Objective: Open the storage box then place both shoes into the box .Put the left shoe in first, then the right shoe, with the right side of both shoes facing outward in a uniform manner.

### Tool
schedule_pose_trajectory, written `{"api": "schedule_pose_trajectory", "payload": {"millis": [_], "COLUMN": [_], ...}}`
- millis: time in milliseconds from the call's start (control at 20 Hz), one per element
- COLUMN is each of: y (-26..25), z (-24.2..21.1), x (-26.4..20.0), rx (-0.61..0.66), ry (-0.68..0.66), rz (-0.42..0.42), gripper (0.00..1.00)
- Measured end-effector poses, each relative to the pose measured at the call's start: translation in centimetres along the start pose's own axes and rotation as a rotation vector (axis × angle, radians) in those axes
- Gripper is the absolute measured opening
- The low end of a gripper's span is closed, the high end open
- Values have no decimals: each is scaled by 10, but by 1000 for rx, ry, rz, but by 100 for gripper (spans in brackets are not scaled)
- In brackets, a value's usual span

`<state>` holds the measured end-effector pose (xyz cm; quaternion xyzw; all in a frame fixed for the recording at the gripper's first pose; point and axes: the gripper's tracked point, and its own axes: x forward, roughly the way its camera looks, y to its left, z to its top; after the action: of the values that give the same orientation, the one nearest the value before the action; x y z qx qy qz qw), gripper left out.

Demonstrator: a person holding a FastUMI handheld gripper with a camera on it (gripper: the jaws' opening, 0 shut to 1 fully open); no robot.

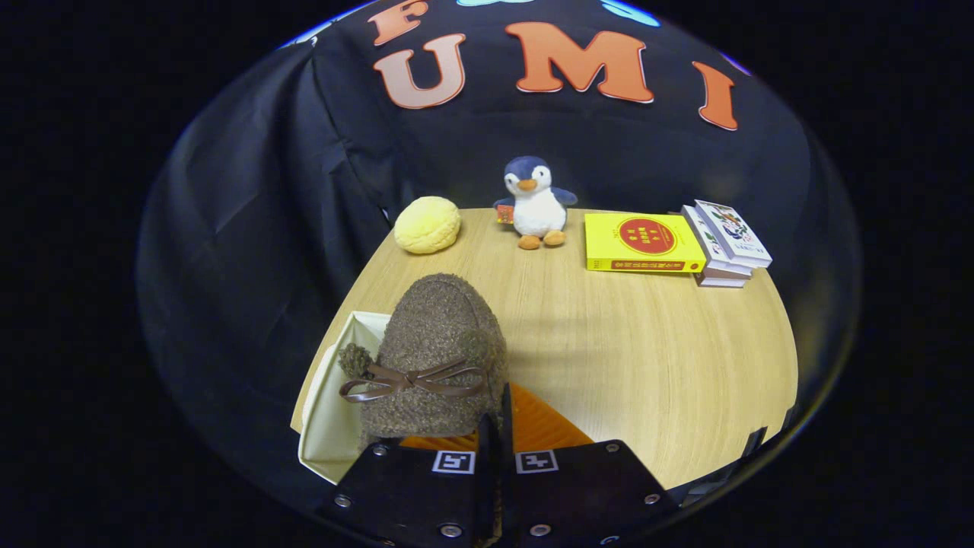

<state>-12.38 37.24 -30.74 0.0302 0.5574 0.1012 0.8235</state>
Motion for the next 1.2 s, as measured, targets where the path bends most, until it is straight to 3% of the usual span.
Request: {"api": "schedule_pose_trajectory", "payload": {"millis": [350, 750, 1000, 1200], "y": [35, 36, 37, 38], "z": [-27, -64, -82, -84], "x": [34, 79, 86, 86], "rx": [-53, -101, -123, -119], "ry": [81, 174, 228, 246], "rz": [-23, -151, -197, -188], "gripper": [5, 8, 10, 9]}}
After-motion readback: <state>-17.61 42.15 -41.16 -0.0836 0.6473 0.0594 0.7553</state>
